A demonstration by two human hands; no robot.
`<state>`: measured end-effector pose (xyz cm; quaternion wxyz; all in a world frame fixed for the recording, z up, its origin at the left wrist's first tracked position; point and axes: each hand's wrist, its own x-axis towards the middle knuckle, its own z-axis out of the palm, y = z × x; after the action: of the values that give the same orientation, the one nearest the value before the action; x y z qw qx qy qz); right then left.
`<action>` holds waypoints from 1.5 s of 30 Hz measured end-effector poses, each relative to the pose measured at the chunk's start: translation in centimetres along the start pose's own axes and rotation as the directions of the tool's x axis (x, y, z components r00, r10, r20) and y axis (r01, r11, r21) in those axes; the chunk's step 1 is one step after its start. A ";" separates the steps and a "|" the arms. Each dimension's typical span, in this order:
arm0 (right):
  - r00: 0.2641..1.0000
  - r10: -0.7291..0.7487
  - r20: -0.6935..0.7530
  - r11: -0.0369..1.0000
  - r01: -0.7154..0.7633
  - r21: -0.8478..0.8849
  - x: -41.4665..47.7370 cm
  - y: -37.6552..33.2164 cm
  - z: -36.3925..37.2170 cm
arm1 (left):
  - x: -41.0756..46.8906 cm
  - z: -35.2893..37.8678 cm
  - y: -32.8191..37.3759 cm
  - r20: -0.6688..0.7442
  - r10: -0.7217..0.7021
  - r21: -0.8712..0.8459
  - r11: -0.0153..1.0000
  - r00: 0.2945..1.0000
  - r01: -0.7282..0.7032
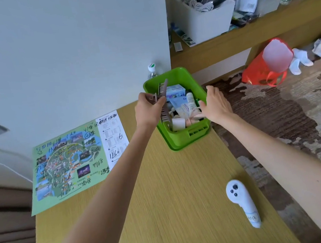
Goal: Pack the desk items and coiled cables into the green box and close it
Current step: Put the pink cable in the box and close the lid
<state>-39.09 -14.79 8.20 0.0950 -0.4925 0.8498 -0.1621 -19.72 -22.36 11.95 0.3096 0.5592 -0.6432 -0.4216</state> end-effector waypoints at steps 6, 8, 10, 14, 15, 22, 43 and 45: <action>0.992 0.065 0.108 0.996 -0.071 0.049 4.3 1.9 1.8 | 4.9 3.3 -0.5 -0.105 -0.047 0.353 0.932 0.993 0.082; 0.991 0.033 0.126 0.998 -0.039 0.045 5.1 2.5 2.5 | 6.0 4.8 -1.1 -0.134 0.029 0.493 0.869 0.991 0.041; 0.993 0.002 0.117 0.999 -0.007 0.041 5.7 2.9 3.1 | 6.7 5.9 -2.1 -0.117 0.083 0.572 0.820 0.990 -0.001; 0.997 -0.041 0.065 0.999 0.039 0.028 6.1 3.4 3.7 | 7.3 6.7 -3.9 -0.061 0.143 0.599 0.797 0.988 -0.078; 0.997 -0.043 0.058 0.999 0.041 0.024 6.1 3.4 3.7 | 7.2 6.6 -4.0 -0.053 0.136 0.552 0.830 0.989 -0.084; 0.998 -0.009 0.061 0.998 0.005 0.060 5.5 2.7 2.9 | 5.7 4.5 -4.6 -0.068 -0.121 0.180 0.975 0.990 0.131; 0.981 -0.168 0.095 0.968 0.146 0.203 -6.9 -10.6 3.6 | -4.0 -11.7 -8.8 -0.324 -0.031 0.056 0.997 0.946 0.052; 0.974 -0.192 0.118 0.965 0.165 0.205 -8.8 -11.9 4.8 | -5.7 -13.1 -10.8 -0.350 -0.042 0.063 0.996 0.936 0.068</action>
<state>-23.60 -13.51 8.09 0.1858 -0.5655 0.7734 -0.2179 -2.33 -19.55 8.75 0.3856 0.6538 -0.5776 -0.3003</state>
